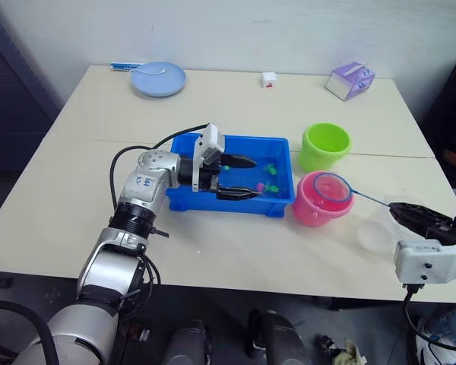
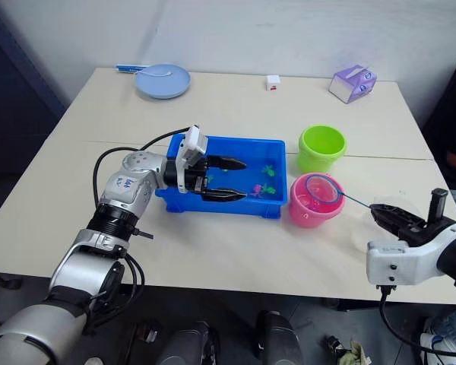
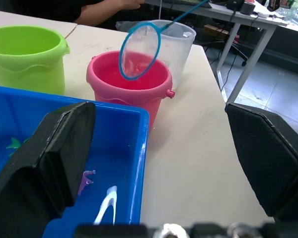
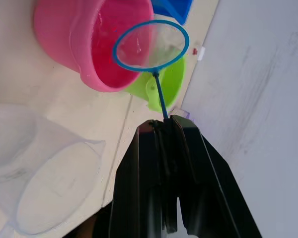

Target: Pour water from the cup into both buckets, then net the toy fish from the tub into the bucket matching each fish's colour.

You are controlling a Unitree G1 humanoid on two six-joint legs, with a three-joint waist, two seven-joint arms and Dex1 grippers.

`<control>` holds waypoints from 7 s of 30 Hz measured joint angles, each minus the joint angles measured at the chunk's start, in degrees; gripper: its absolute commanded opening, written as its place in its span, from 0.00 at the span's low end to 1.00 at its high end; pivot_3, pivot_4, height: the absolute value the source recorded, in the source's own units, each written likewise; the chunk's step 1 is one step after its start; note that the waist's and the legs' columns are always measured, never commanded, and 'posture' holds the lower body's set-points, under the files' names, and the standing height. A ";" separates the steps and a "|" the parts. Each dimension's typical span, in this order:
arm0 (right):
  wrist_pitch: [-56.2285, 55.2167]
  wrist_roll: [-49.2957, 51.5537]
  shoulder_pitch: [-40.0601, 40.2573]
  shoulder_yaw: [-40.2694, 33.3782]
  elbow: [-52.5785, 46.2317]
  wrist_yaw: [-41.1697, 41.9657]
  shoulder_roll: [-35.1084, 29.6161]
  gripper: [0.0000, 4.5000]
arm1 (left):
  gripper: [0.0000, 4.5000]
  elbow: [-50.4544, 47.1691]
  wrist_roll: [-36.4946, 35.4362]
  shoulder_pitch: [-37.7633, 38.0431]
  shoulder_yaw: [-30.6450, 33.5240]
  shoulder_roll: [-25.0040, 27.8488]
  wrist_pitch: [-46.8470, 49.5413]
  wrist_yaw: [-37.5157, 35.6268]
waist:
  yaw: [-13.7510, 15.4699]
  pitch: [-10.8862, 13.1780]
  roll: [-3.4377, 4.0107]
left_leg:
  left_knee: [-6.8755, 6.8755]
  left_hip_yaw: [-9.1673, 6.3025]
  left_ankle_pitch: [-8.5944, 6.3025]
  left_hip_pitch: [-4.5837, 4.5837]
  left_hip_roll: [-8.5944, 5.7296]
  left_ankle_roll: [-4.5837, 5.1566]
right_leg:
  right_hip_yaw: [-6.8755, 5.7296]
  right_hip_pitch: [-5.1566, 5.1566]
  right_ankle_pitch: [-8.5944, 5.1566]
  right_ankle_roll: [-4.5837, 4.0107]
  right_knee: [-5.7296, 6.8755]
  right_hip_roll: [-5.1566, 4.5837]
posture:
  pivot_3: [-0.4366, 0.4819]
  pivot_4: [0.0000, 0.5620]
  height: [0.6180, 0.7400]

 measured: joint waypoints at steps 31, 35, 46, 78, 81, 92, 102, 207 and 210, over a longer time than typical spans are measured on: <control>7.76 2.93 -45.85 48.38 22.14 7.06 0.77 0.17 | 1.00 -23.18 0.55 14.64 4.21 11.58 11.91 9.43 | -0.71 -0.01 0.01 | 0.12 -0.10 -0.01 -0.11 0.10 0.03 | -0.09 -0.04 0.01 0.00 0.03 -0.27 | 0.48 0.27 1.00; 5.11 0.09 -49.07 50.60 25.10 6.44 1.29 0.17 | 1.00 -24.81 0.22 15.29 4.65 11.73 12.74 10.27 | -1.05 -0.01 0.01 | 0.12 -0.11 -0.01 -0.12 0.11 0.03 | -0.11 -0.04 0.01 0.00 0.02 -0.29 | 0.48 0.27 1.00; 0.71 -4.68 -54.56 53.18 31.10 4.65 2.58 0.17 | 1.00 -24.92 -0.30 15.44 4.72 11.70 12.72 10.85 | -1.34 -0.01 0.02 | 0.13 -0.12 -0.01 -0.13 0.10 0.03 | -0.12 -0.03 0.01 0.00 0.03 -0.34 | 0.48 0.27 1.00; 61.15 33.25 -45.26 40.99 15.13 9.87 21.55 0.17 | 1.00 -22.51 -0.40 15.90 5.69 14.54 10.40 10.56 | -1.39 -0.01 0.02 | 0.15 -0.16 -0.01 -0.13 0.11 0.03 | -0.13 -0.03 0.02 -0.01 0.08 -0.31 | 0.48 0.27 1.00; 65.94 36.69 -45.54 39.10 14.07 7.72 22.48 0.17 | 1.00 -22.53 -0.69 16.14 5.86 14.58 10.83 10.40 | -1.39 -0.01 0.02 | 0.15 -0.16 -0.01 -0.13 0.10 0.02 | -0.13 -0.03 0.02 -0.01 0.08 -0.30 | 0.48 0.27 1.00; 78.03 48.68 -38.63 20.84 -2.60 -0.21 21.37 0.17 | 1.00 -21.68 -3.19 12.30 4.73 8.65 11.91 8.65 | -0.38 -0.01 0.02 | 0.11 -0.17 -0.02 -0.16 0.02 0.02 | -0.14 -0.04 0.02 -0.01 0.04 -0.22 | 0.48 0.27 1.00; 81.57 51.77 -20.37 -0.56 -18.47 -4.76 17.48 0.17 | 1.00 -8.65 -2.30 3.26 0.46 0.96 6.55 3.29 | -0.03 -0.02 0.01 | 0.01 -0.05 -0.02 -0.08 -0.03 0.02 | -0.04 -0.03 0.02 -0.01 0.04 -0.04 | 0.48 0.27 1.00; 63.35 34.08 -59.05 41.46 27.75 1.57 35.87 0.17 | 1.00 -27.12 -4.79 20.44 14.07 19.24 16.10 18.80 | -2.56 -0.01 0.01 | 0.09 -0.41 -0.01 -0.25 0.04 0.01 | -0.31 -0.06 0.02 -0.04 0.04 -0.45 | 0.48 0.27 1.00; 67.74 37.62 -56.26 38.26 20.09 0.88 33.55 0.17 | 1.00 -25.74 -5.19 18.50 13.22 17.98 16.10 17.40 | -2.13 -0.01 0.01 | 0.10 -0.39 -0.01 -0.25 0.02 0.01 | -0.30 -0.06 0.02 -0.04 0.02 -0.43 | 0.48 0.27 1.00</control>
